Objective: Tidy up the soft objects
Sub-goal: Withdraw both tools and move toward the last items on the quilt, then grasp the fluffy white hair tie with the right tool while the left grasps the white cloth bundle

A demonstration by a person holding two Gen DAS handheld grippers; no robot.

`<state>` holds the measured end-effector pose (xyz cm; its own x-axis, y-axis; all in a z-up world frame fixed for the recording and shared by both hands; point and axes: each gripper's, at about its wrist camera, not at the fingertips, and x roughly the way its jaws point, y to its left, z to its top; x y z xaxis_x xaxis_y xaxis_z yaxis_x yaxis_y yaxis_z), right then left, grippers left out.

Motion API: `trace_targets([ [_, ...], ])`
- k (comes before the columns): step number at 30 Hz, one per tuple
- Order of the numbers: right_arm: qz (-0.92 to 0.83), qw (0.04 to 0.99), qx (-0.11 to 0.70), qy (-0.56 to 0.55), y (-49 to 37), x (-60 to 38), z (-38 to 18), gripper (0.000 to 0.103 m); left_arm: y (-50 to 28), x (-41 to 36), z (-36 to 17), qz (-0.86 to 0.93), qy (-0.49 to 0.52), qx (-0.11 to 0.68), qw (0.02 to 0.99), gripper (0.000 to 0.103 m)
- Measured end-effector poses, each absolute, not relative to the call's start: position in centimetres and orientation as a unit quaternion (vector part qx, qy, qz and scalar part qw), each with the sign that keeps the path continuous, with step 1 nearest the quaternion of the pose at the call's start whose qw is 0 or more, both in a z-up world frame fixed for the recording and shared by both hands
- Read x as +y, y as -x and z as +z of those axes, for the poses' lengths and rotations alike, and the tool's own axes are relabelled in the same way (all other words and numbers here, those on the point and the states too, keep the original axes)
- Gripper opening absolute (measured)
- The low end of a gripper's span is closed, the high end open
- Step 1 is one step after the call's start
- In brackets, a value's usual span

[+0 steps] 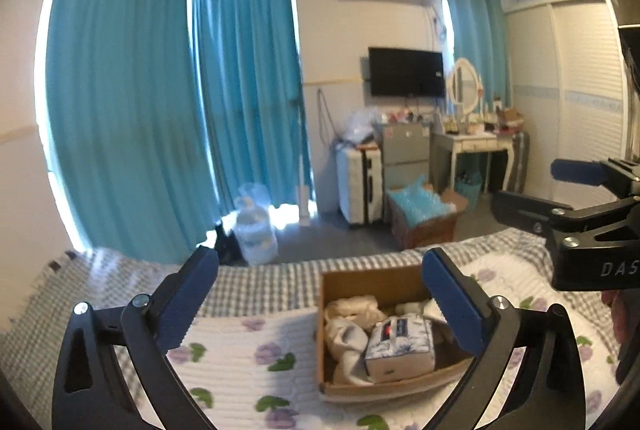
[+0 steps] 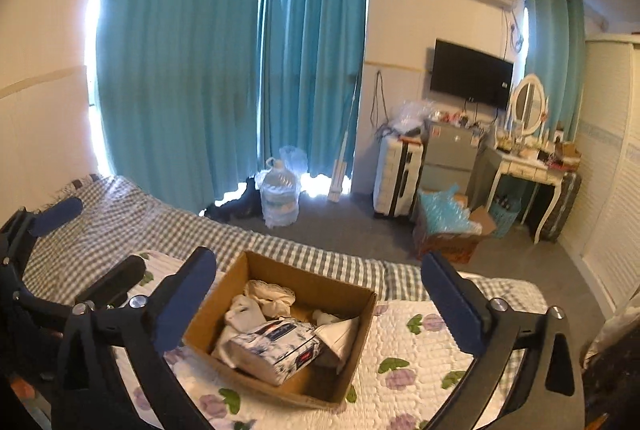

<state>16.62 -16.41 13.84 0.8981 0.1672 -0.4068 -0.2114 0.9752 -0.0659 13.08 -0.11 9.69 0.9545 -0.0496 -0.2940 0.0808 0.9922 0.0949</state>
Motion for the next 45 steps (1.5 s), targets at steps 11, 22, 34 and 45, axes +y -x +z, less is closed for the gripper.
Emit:
trace_targets([
  [11,0.125,0.971,0.191,0.071,-7.9,-13.6,15.1,0.103,-7.4,4.4,9.6,-0.023,-0.032,0.175,0.984,0.103],
  [22,0.134,0.946,0.285,0.078,-10.1,-10.8,3.6,0.103,-9.0,5.8,1.0,-0.003,-0.046,0.256,0.966,0.103],
  [34,0.148,0.899,0.407,0.061,-15.5,-10.1,-10.0,0.103,-14.2,4.9,-9.6,-0.005,-0.038,0.352,0.935,0.103],
  [45,0.163,0.861,0.482,0.022,-17.4,-11.2,-17.7,0.078,-15.7,3.3,-16.4,-0.021,-0.036,0.423,0.905,0.074],
])
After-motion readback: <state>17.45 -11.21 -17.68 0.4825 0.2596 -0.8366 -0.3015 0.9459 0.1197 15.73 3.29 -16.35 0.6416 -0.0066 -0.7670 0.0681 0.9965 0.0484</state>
